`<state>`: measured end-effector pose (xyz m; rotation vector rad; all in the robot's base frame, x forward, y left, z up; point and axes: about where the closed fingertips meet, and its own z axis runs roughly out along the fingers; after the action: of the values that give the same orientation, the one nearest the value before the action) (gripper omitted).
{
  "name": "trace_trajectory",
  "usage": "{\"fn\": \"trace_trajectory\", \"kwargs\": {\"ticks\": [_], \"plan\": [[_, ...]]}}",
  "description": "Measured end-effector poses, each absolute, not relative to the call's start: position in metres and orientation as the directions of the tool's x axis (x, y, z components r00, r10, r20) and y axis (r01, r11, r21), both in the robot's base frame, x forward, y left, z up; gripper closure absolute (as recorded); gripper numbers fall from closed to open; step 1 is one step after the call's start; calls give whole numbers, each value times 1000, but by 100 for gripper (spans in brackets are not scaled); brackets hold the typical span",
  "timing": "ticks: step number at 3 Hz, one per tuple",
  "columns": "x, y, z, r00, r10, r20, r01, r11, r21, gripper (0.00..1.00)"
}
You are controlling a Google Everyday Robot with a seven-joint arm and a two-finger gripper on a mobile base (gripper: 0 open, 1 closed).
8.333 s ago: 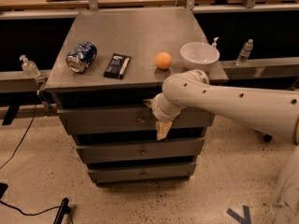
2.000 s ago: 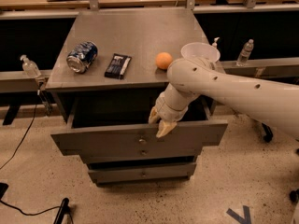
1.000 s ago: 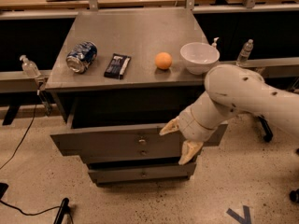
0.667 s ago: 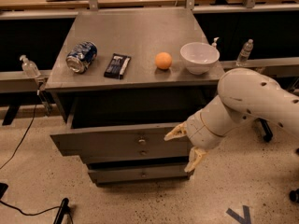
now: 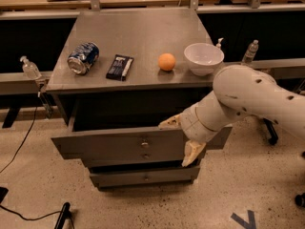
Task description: Open top drawer
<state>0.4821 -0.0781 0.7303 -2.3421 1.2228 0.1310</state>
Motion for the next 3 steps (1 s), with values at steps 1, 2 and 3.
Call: {"fn": "trace_trajectory", "kwargs": {"ticks": [1,2,3], "plan": [[510,-57,729,589,-755,-288,-791,-466,-397,17],[531,-43,713,539,-783,-311,-828,-423,-368,14],[542,-35,691,473,-816,-332,-870,-375,-319,24]]}}
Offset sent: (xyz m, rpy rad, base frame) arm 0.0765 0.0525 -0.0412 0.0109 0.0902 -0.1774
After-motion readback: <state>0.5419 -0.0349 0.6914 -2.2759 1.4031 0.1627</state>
